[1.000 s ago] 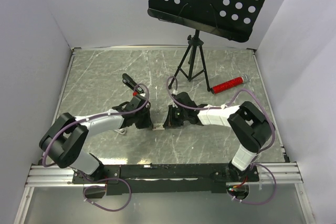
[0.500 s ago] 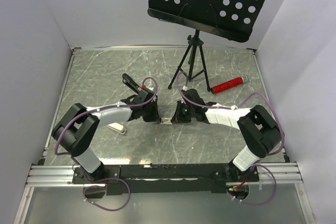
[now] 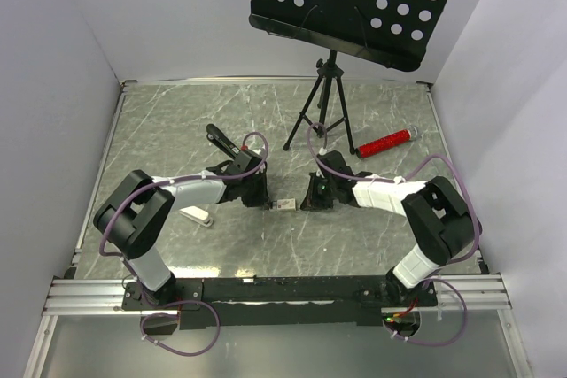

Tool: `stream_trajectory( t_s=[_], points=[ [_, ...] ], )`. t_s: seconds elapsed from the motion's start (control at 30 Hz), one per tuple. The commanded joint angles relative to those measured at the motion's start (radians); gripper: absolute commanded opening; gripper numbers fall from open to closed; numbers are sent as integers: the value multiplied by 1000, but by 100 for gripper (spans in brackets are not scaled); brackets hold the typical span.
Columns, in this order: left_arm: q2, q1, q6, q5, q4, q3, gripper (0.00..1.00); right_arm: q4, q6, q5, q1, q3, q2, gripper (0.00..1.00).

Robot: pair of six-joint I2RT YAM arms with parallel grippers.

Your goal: Load the staples into the stapler

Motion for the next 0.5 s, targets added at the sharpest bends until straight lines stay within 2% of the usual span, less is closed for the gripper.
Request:
stream_trajectory(
  t_s=[0.0,0.2,0.4,0.47],
  points=[
    [11,3,18,-20,-12,32,1,-34,-42,8,-20,-10,-36,0],
    [8,4,19,-20,-23,37,1,-12,-53,-26,-33,-15,-52,0],
    [5,1,19,-26,-46,53,1,89,-1,-81,-31,-63,-95,15],
    [7,0,19,-32,-55,61,1,159,13,-103,-31,-81,-107,23]
  ],
)
